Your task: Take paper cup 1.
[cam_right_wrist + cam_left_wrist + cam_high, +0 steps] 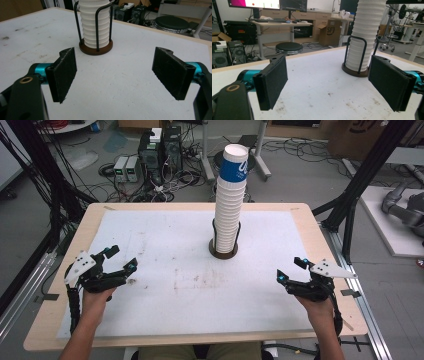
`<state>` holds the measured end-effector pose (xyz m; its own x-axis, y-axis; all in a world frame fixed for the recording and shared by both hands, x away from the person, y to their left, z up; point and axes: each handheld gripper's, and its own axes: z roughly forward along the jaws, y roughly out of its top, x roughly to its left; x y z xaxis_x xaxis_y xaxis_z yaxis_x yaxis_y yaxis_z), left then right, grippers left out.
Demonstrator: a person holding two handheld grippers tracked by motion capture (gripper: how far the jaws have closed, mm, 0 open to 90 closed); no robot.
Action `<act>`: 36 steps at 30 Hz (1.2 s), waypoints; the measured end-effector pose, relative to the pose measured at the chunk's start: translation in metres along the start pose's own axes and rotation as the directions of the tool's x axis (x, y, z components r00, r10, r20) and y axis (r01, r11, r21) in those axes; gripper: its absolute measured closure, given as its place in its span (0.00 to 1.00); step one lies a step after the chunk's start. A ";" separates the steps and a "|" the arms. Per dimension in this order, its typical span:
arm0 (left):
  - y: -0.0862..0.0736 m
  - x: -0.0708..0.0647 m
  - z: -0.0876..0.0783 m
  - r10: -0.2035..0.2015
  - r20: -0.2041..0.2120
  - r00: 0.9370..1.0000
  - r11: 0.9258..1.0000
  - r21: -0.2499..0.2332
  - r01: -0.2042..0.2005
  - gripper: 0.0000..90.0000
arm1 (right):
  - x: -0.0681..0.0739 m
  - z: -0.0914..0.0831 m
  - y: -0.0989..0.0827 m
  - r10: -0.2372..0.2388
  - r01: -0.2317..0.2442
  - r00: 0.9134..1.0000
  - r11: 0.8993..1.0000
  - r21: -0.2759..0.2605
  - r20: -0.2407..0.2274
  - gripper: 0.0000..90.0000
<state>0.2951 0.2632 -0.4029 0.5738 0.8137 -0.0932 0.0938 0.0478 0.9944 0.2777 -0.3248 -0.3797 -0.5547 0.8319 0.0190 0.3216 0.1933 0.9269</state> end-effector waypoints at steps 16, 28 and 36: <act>-0.004 -0.001 0.005 -0.021 0.025 0.999 0.999 0.044 0.020 0.19 | -0.002 0.003 0.002 0.021 -0.021 1.000 1.000 -0.011 -0.007 0.23; -0.003 -0.003 0.005 -0.002 0.011 1.000 0.998 0.057 0.002 0.18 | 0.007 0.015 0.036 0.022 -0.022 0.999 1.000 -0.010 -0.049 0.23; -0.004 -0.001 0.004 0.007 0.005 1.000 0.998 0.066 -0.007 0.18 | 0.014 0.028 0.088 -0.024 0.020 0.995 0.999 -0.037 -0.093 0.23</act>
<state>0.2978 0.2599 -0.4070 0.5784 0.8111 -0.0869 0.1430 0.0041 0.9897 0.3197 -0.2816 -0.3082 -0.6311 0.7750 0.0319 0.2817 0.1907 0.9404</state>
